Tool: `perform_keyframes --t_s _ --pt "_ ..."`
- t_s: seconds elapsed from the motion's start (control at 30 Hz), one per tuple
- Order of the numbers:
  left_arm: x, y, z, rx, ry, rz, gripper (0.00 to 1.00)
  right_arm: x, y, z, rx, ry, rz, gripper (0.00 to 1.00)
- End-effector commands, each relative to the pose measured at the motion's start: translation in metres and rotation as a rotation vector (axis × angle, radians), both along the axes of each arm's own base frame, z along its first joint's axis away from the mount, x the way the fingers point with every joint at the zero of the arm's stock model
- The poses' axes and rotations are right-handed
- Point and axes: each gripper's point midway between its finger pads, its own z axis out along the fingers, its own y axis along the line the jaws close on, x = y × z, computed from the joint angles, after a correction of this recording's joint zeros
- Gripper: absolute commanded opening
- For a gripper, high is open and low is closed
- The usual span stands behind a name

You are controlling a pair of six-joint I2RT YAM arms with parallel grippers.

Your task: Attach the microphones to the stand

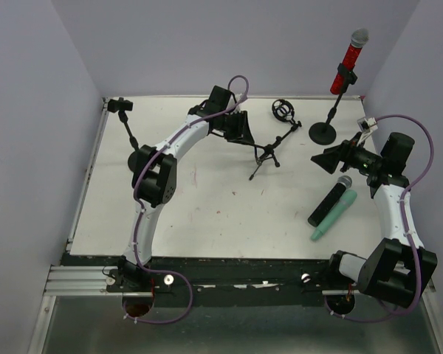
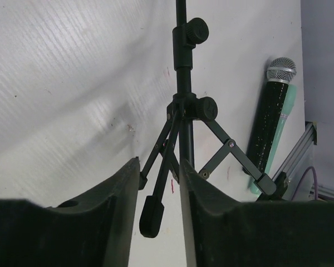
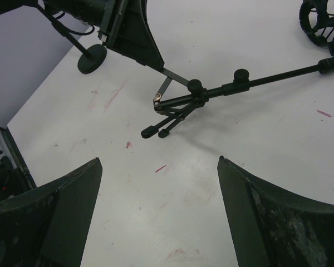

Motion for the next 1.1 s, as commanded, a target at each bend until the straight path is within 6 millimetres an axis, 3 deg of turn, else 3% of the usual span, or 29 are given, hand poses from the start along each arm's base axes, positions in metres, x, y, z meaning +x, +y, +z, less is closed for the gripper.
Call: perform_keyframes --t_s 0.0,0.27,0.43,0.6,1.07 --pt "0.003 -0.005 -0.002 -0.026 0.012 -0.012 0.36 -0.002 0.002 0.008 -0.014 -0.042 0.019 0.92" --pt "0.0 -0.006 0.009 -0.059 0.002 -0.033 0.0 -0.002 0.002 0.008 -0.013 -0.041 0.019 0.92" --pt "-0.01 0.0 0.03 -0.093 -0.065 -0.046 0.0 -0.002 0.002 0.008 -0.014 -0.042 0.019 0.92" --pt "-0.032 0.013 0.051 -0.111 -0.168 -0.058 0.0 -0.003 0.003 0.008 -0.013 -0.042 0.024 0.93" --pt "-0.102 0.068 0.064 -0.18 -0.415 0.077 0.0 -0.008 0.012 0.001 0.079 -0.003 0.084 0.92"
